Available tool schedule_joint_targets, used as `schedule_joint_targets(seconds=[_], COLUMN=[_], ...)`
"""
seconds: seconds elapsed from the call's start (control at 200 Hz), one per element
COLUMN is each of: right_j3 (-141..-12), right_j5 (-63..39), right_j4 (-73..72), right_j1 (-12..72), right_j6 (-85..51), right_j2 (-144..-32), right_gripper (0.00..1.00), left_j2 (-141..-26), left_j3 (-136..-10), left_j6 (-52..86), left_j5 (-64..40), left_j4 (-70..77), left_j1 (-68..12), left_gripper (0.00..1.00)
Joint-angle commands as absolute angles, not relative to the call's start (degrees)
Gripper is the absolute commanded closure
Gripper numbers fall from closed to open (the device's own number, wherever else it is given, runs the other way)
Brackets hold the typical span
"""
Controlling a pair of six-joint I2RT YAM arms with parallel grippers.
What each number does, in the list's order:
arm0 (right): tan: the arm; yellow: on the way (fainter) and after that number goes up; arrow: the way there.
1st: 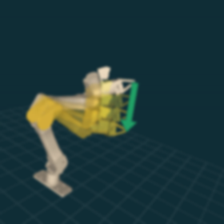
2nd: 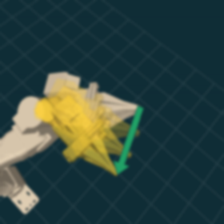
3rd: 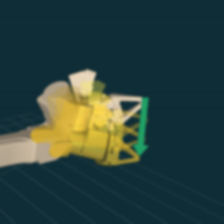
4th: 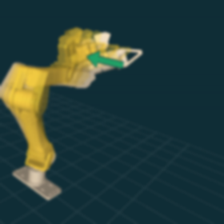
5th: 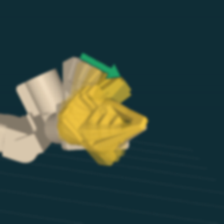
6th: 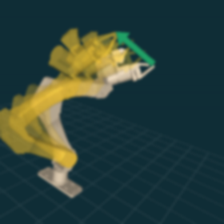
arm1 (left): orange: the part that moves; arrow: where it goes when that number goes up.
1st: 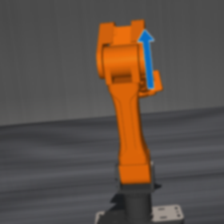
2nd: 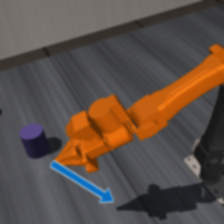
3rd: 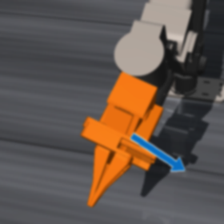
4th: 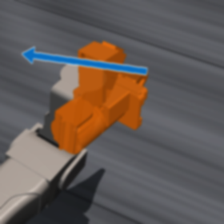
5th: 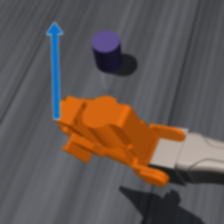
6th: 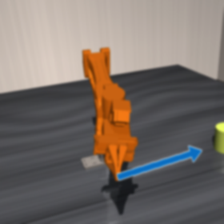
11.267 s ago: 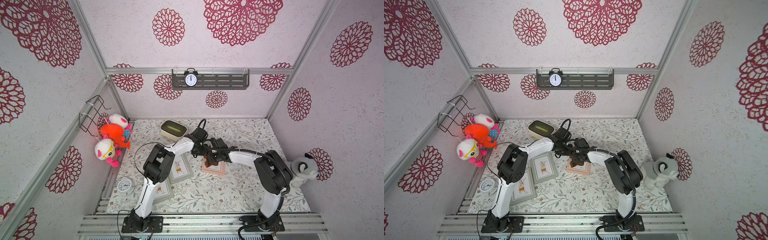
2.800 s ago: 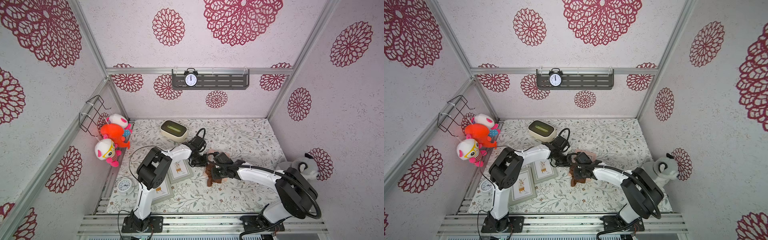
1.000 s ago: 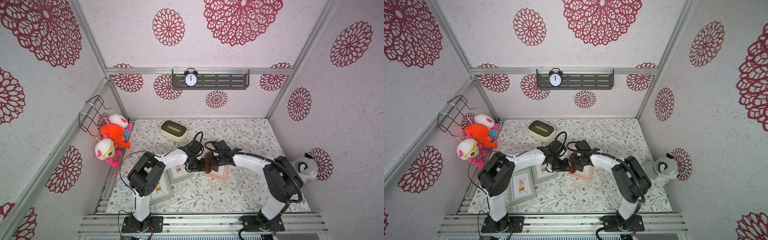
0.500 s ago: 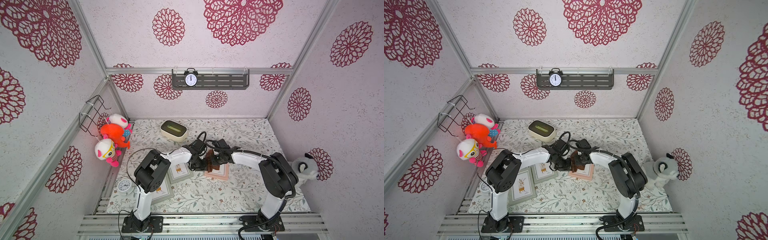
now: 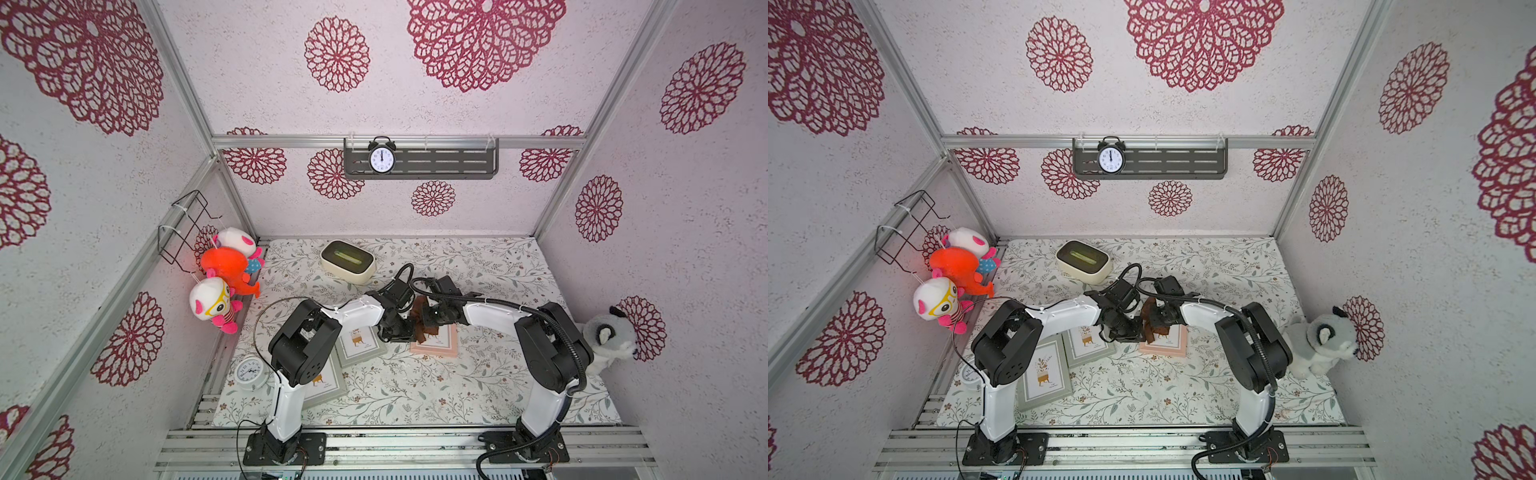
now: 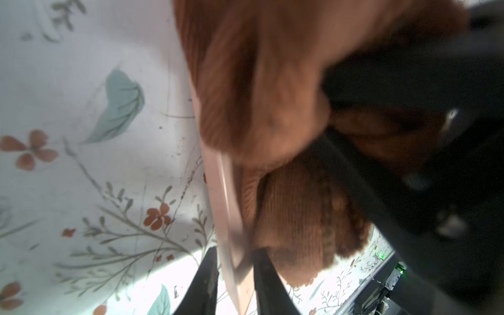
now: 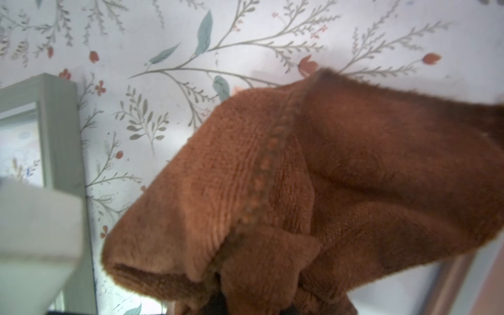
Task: Wipe the picture frame with a cloth
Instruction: Wipe the dirt from the picture frame.
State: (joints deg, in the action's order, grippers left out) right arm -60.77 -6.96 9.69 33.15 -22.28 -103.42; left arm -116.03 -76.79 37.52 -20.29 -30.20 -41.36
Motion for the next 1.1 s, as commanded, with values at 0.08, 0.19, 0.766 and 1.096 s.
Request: schedule_joint_targets(seconds=[0.08,0.19,0.766,1.096], right_j3=[-54.63,-54.52,-58.37,-45.89], right_j5=[-12.58,-9.22,-9.26,-5.68], right_j4=[10.69,10.76,-2.86,6.16], right_j1=[37.69,36.78,31.82,32.38], right_j6=[-24.75,-24.29,-27.87,-27.96], right_j2=[-98.86,-98.76,-105.33,-89.94], right_gripper=[1.00,1.00,1.00,1.00], left_j2=[-117.11,-116.85,-117.68,-117.33], left_j3=[-75.87,-75.45,-75.36,-76.23], left_j6=[37.70,37.80,38.63,38.26], left_j5=[-17.75,-17.91,-18.87,-17.25], left_j4=[-33.66,-33.35,-32.65,-34.23], left_j1=[-41.83,-41.74,-41.66,-41.64], left_gripper=[0.74,0.74,0.74,0.75])
